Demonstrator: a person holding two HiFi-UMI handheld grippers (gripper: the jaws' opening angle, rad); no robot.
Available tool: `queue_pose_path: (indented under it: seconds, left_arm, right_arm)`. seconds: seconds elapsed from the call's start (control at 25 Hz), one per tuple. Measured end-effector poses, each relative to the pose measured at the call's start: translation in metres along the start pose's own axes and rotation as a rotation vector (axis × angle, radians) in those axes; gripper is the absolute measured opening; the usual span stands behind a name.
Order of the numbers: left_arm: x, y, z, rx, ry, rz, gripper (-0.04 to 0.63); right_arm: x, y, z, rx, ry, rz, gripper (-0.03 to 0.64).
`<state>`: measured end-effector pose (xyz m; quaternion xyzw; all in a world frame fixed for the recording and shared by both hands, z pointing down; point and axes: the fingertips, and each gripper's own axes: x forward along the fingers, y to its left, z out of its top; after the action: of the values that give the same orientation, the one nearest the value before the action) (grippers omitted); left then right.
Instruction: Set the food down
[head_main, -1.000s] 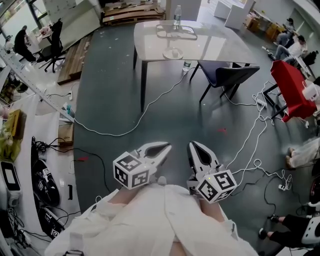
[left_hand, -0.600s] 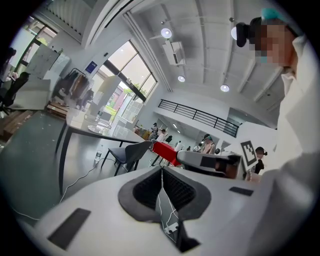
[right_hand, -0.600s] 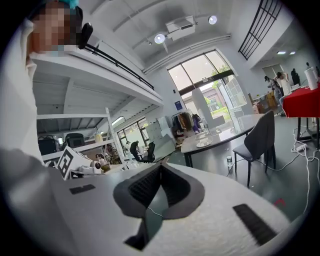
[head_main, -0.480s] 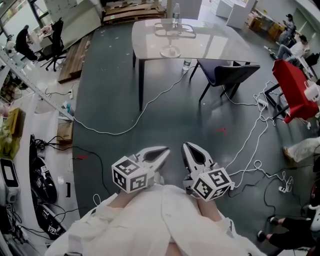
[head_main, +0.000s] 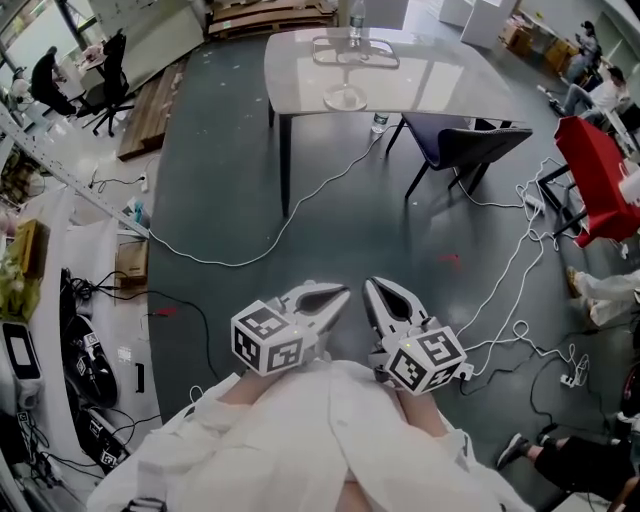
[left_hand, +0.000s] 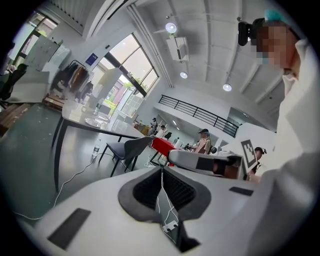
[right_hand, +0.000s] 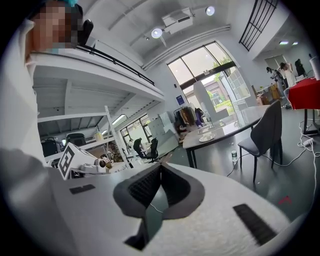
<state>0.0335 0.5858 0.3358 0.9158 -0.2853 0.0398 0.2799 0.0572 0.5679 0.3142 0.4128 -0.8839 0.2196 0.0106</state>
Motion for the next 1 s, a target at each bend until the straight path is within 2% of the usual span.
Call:
queue_pose_path:
  seconds: [0.32,0.68,1.0]
  left_arm:
    - [0.032,0.068,0.07,0.026,-0.028,-0.033,0.021]
    - [0.06,0.148,0.138,0.051,-0.011,-0.074,0.021]
    - [0.08,0.201,0.164,0.057,0.015,-0.095,0.021]
  right_arm:
    - [0.079,-0.04,0.043,-0.036,-0.004,-0.025,0.003]
    - [0.172,-0.074,0.09,-0.043,-0.027,-0.057,0.003]
    - [0.224,-0.099,0.1,-0.022,-0.028,-0.087,0.003]
